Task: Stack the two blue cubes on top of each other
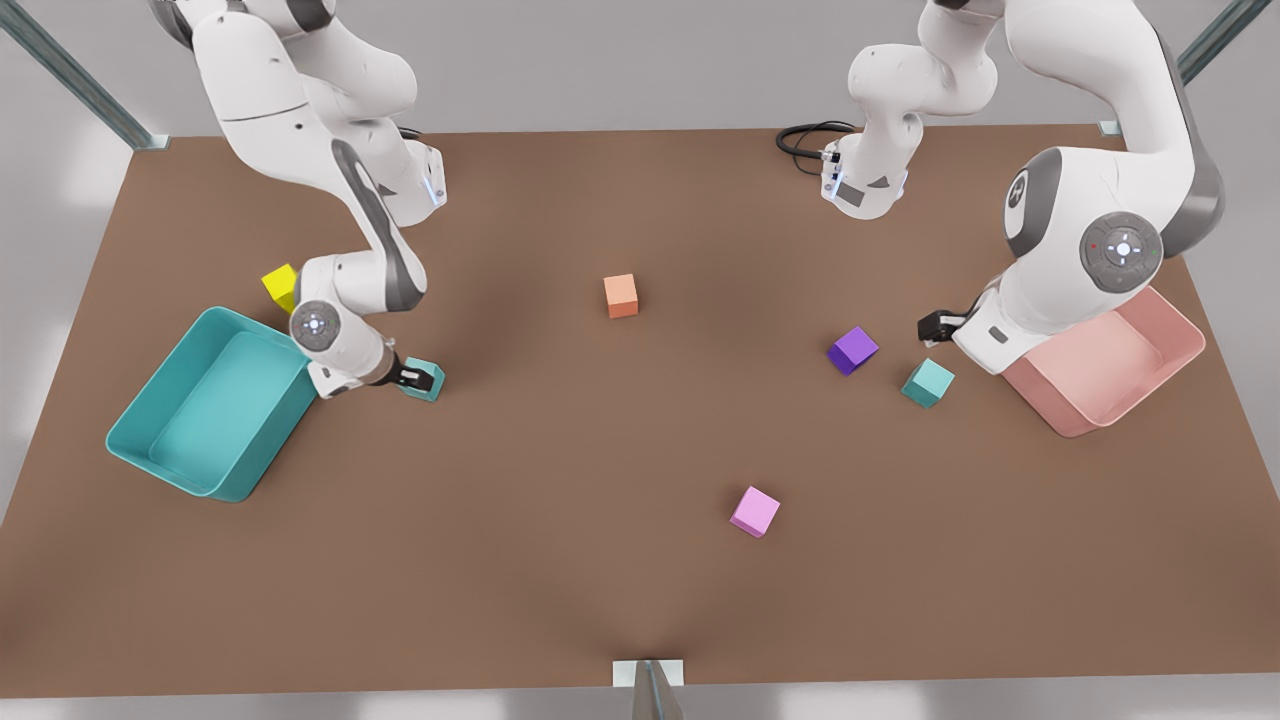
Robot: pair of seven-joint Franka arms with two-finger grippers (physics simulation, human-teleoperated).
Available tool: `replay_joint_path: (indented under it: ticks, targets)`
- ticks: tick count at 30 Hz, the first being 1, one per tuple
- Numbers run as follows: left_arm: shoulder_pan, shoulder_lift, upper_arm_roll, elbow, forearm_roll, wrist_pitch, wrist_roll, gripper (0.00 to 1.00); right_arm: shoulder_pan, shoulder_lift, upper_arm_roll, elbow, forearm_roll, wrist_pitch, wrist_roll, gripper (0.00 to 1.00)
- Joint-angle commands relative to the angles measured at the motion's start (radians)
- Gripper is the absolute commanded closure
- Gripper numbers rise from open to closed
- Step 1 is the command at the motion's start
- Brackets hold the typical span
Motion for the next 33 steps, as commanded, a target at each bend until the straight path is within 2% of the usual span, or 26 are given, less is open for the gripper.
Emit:
replay_joint_path:
  ticks: [1, 4, 25, 26, 28, 31, 33]
  targets:
    - [0.001, -0.001, 0.000, 0.000, 0.001, 0.000, -0.003, 0.00, 0.001, 0.006, 0.000, 0.000, 0.000, 0.014, 0.137, 0.00]
    - [0.001, 0.001, 0.001, 0.000, 0.001, 0.000, -0.003, 0.00, 0.012, 0.013, 0.000, 0.008, 0.000, -0.020, 0.039, 0.00]
    - [0.004, 0.015, 0.003, -0.001, 0.003, -0.002, -0.003, 0.00, 0.023, 0.165, 0.003, 0.049, 0.000, -0.044, 0.002, 0.00]
    - [0.004, 0.015, 0.003, -0.001, 0.003, -0.002, -0.003, 0.00, 0.021, 0.165, 0.003, 0.051, 0.000, -0.046, -0.003, 0.04]
    - [0.004, 0.015, 0.003, -0.001, 0.001, -0.004, -0.003, 0.00, 0.020, 0.167, 0.003, 0.060, 0.000, -0.047, -0.003, 0.26]
    - [0.004, 0.015, 0.003, -0.001, 0.001, -0.007, -0.003, 0.00, 0.020, 0.176, 0.003, 0.087, 0.000, -0.060, 0.001, 0.36]
    - [0.009, 0.015, 0.003, -0.001, 0.001, -0.007, -0.003, 0.00, 0.021, 0.176, 0.003, 0.130, 0.000, -0.113, 0.002, 0.36]
